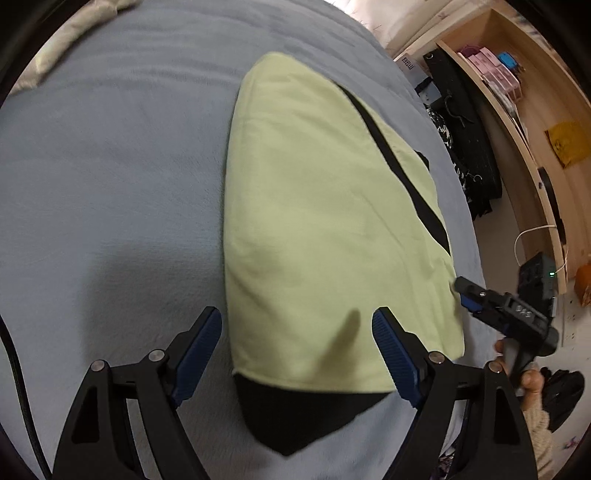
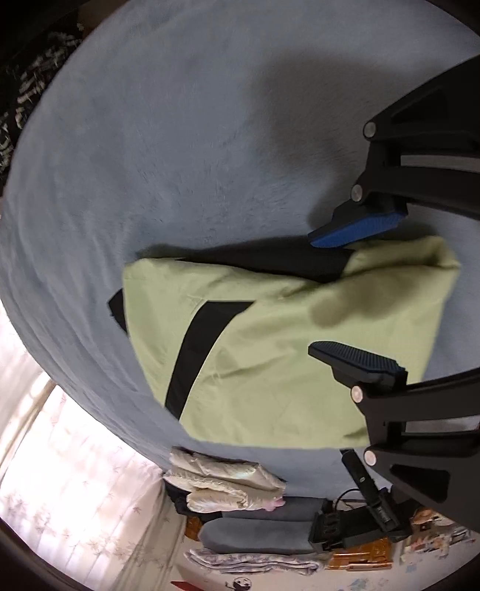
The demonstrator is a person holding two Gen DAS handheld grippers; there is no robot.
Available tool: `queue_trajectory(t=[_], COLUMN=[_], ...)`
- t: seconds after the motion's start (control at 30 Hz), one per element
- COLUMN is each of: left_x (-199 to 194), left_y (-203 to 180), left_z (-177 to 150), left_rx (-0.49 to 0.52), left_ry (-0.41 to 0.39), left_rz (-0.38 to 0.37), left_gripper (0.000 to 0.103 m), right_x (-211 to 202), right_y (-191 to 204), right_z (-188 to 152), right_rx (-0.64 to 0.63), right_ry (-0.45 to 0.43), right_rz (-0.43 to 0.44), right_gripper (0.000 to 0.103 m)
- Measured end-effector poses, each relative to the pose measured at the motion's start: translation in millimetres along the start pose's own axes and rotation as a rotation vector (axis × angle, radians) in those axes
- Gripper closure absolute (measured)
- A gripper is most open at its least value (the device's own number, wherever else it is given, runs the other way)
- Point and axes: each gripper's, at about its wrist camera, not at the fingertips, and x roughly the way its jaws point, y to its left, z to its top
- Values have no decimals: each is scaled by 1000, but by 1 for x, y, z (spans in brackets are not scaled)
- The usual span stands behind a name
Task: Fold large clothes
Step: 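Grasp the folded jacket with both grippers and lift it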
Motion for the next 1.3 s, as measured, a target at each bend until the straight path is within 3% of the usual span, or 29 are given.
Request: queue_trajectory(t=[0.3, 0.43, 0.63, 0.8, 0.87, 0.93, 1.0, 1.1, 1.17, 1.3], left_x=[31, 40, 49, 54, 51, 52, 50, 42, 35, 17], left_y=[2, -3, -9, -11, -7, -5, -6, -10, -11, -20], left_z=[13, 18, 23, 28, 27, 29, 29, 26, 25, 23], left_rx=[15, 34, 78, 75, 55, 37, 27, 44, 59, 85], left_ry=[4, -6, -17, -22, -28, -34, -50, -88, -113, -153], left_rz=[-24, -31, -23, -25, -37, -38, -24, 1, 11, 26], left_gripper=[19, 12, 2, 1, 1, 2, 8, 29, 50, 68], right_x=[38, 47, 60, 63, 63, 64, 63, 59, 54, 39], right_y=[-14, -10, 1, 6, 8, 10, 9, 14, 21, 44], right_z=[7, 10, 14, 15, 14, 13, 12, 9, 7, 3], right_rx=[38, 11, -23, -43, -55, -68, -63, -82, -105, -151], right_ry=[29, 39, 24, -1, -10, -15, -15, -31, -47, -91], right_rz=[186, 254, 285, 289, 274, 249, 261, 271, 259, 257], right_gripper=[49, 45, 44, 44, 48, 63, 73, 88, 89, 92])
